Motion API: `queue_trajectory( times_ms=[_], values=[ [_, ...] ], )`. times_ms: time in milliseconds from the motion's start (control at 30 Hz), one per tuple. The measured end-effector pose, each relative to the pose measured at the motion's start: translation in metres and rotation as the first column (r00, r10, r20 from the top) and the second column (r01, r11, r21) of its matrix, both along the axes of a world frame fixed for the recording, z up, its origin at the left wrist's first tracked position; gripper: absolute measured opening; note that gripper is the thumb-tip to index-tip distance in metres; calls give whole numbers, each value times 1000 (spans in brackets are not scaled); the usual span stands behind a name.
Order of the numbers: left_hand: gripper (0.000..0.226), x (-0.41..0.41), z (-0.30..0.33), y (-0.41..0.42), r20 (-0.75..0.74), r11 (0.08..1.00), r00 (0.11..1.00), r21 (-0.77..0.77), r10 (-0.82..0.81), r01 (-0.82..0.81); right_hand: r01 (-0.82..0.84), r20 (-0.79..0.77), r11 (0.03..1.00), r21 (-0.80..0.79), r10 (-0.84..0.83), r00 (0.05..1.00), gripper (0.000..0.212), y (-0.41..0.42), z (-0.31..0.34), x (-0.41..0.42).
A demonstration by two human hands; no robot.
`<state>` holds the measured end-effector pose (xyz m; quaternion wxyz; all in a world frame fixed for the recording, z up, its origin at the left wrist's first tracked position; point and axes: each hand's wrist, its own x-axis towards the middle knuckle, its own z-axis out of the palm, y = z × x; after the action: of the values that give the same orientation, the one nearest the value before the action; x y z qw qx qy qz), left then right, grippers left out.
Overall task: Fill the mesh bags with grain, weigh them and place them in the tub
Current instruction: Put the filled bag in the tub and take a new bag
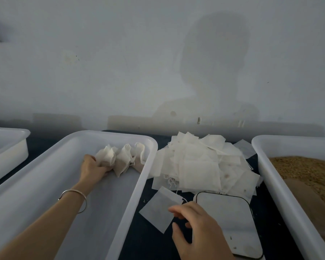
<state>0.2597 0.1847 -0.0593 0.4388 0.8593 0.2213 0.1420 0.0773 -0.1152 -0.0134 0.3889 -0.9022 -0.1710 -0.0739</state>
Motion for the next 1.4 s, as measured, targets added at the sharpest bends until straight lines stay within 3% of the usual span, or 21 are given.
queue_trajectory(
  times_ms=[133, 267, 333, 433, 533, 600, 667, 733, 800, 867, 933, 1000, 1100, 1167, 1233, 1300, 1367, 1400],
  values=[
    [41, 5, -7, 0, 83, 995, 994, -82, 68, -61, -36, -89, 996, -79, 29, 996, 36, 8, 0, 5],
    [40, 1, -9, -5, 92, 995, 995, -93, -40, 48, -111, -208, 960, -258, 57, 976, 43, 24, -2, 11],
    [53, -3, -6, -8, 69, 986, 989, -95, -134, 140, -143, -267, 914, -379, 40, 963, 49, 35, -5, 14],
    [78, -8, -5, -17, -13, 967, 969, 74, -245, 246, -156, -333, 842, -516, -29, 943, 55, 50, -11, 18],
    [74, -10, -5, -25, -20, 933, 979, 300, -201, 198, -135, -362, 773, -620, -129, 923, 49, 59, -15, 23],
    [60, -10, -2, -27, 30, 935, 982, 314, -186, 167, -100, -353, 785, -611, -157, 922, 43, 64, -14, 20],
    [47, -10, 1, -30, 104, 950, 979, 280, -176, 141, 53, -177, 810, -584, -191, 965, 50, 67, -20, 20],
    [50, -12, 5, -33, 118, 971, 979, 195, -164, 139, 27, -120, 814, -580, -118, 986, 50, 64, -23, 16],
    [55, -11, 12, -37, 58, 982, 985, 108, -164, 157, 50, -46, 815, -577, -93, 995, 49, 64, -29, 18],
    [54, -11, 28, -40, -61, 977, 983, 110, -175, 180, -29, -195, 784, -620, -118, 974, 44, 61, -13, 15],
    [68, -18, 54, -48, -231, 947, 944, 163, -235, 276, 22, -72, 779, -626, -86, 994, 38, 52, -17, 22],
    [83, -26, 79, -60, -321, 894, 902, 248, -289, 374, 103, 46, 861, -499, -92, 995, 34, 45, -8, 18],
    [65, -50, 118, -85, -171, 825, 895, 347, -413, 447, 220, 194, 968, -119, -195, 961, 6, 30, 19, 3],
    [47, -86, 145, -106, 5, 800, 859, 367, -512, 475, 241, 36, 947, 213, -255, 966, 12, 14, 26, 0],
    [32, -132, 161, -127, 158, 793, 797, 327, -583, 514, 279, -214, 818, 504, -195, 957, 17, -8, 34, -2],
    [28, -173, 161, -148, 246, 792, 755, 259, -608, 553, 316, -380, 560, 766, -2, 925, 24, -28, 40, -9],
    [36, -201, 145, -169, 311, 805, 747, 132, -588, 579, 388, -443, 274, 880, 178, 879, 25, -45, 43, -19],
    [42, -211, 135, -179, 342, 817, 762, 34, -550, 575, 426, -458, 176, 888, 235, 857, 20, -52, 44, -25]
  ],
)
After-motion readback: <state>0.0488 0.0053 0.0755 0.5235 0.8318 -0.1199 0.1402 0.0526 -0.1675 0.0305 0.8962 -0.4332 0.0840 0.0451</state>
